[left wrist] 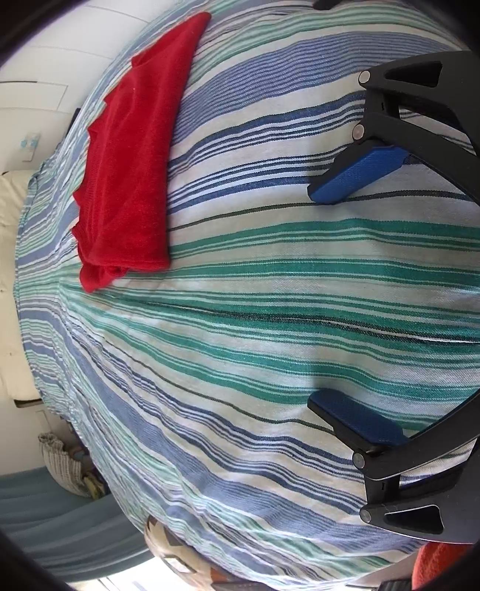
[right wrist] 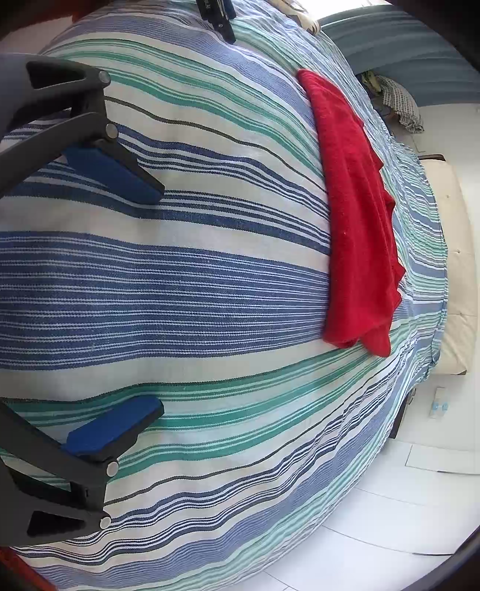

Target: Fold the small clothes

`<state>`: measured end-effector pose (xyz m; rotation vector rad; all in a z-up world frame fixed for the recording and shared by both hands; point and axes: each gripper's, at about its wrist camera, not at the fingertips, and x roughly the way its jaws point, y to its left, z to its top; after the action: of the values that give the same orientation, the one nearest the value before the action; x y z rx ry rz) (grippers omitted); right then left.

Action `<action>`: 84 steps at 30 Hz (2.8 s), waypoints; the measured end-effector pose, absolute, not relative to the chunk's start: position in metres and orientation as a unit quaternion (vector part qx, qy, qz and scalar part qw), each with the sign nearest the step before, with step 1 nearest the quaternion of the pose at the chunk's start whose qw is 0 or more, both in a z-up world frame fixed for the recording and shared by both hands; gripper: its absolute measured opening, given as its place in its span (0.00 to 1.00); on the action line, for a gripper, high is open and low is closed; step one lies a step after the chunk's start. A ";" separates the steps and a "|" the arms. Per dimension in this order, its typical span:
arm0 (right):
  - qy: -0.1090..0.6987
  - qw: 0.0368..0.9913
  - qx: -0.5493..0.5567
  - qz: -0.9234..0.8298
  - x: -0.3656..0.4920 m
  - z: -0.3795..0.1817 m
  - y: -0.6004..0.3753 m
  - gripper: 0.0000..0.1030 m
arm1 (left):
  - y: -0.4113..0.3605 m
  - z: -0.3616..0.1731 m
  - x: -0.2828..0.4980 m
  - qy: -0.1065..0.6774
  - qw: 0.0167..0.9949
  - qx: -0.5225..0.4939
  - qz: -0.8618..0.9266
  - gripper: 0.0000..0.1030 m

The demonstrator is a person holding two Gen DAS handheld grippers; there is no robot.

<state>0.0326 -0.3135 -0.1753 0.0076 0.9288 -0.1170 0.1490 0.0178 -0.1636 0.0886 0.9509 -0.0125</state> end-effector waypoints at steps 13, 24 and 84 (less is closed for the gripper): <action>0.446 0.893 0.000 -0.060 0.033 -0.175 -0.312 1.00 | 0.016 -0.177 0.148 0.479 0.877 0.031 -0.017 1.00; 0.456 0.888 -0.001 -0.061 0.035 -0.176 -0.312 1.00 | 0.008 -0.183 0.148 0.483 0.873 0.065 -0.013 0.99; 0.504 0.842 0.053 0.187 0.307 -0.086 -0.150 0.27 | 0.113 -0.155 0.176 0.498 0.852 -0.159 0.016 0.99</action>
<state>0.3073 -0.1503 -0.0864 0.1126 1.0648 0.3947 0.1762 0.1131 -0.1551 -0.3354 1.0481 0.0333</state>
